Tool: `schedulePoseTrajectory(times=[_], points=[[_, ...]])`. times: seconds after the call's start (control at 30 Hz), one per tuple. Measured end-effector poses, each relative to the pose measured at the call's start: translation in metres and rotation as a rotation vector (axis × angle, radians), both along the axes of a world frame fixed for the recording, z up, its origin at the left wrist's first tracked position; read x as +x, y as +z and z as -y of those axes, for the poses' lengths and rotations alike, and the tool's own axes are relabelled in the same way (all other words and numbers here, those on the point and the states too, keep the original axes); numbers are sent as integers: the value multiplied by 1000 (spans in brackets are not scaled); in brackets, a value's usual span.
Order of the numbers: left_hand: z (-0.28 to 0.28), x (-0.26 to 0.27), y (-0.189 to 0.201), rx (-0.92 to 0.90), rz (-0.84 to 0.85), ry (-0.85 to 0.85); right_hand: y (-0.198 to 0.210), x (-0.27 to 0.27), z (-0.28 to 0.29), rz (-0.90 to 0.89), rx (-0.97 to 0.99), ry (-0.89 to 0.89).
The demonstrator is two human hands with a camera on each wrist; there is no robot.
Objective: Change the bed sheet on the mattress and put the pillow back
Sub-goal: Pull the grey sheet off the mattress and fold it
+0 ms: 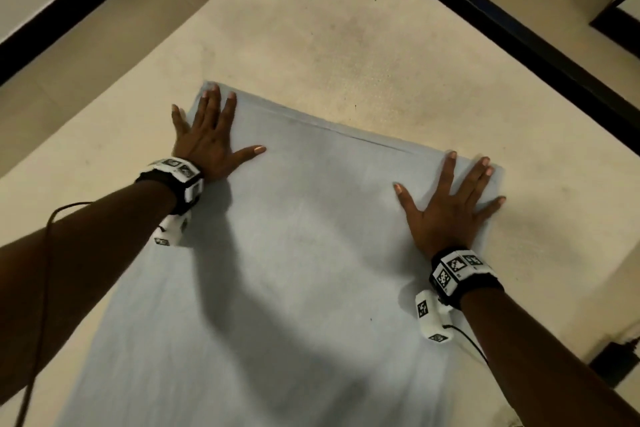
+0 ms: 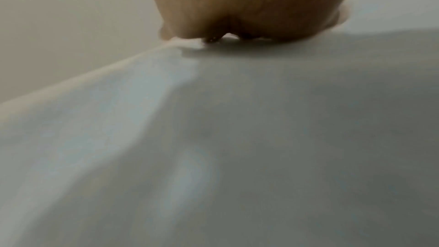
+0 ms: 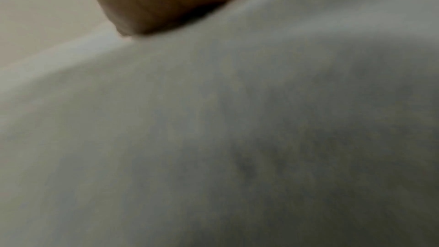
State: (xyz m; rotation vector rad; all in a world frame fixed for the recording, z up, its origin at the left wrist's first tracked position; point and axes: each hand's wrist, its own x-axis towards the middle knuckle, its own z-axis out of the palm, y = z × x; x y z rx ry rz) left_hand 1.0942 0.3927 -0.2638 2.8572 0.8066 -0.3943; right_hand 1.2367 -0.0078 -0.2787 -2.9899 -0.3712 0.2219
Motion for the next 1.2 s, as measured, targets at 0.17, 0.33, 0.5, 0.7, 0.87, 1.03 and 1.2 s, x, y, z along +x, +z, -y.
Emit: schedulePoseTrajectory(times=[0.17,0.33,0.5,0.7,0.87,1.03,1.2], points=[[108,-27,21,-96,-17,-162,29,-67,-37,-35,0,37],[212,-97,17,-118,-133,-316,45,-196,-74,-289,29,359],[166,-119,29,-221,-260,-265,41,-184,-51,-352,-52,467],[95,-185,38,-248,-372,140,33,-148,59,-298,-189,449],[75,-210,50,-161,-477,221,41,-136,121,-297,-220,391],[140,-206,58,-221,-351,-164,61,-183,92,-281,-175,342],[239,-217,46,-309,-335,-272,65,-291,4,-484,-103,502]])
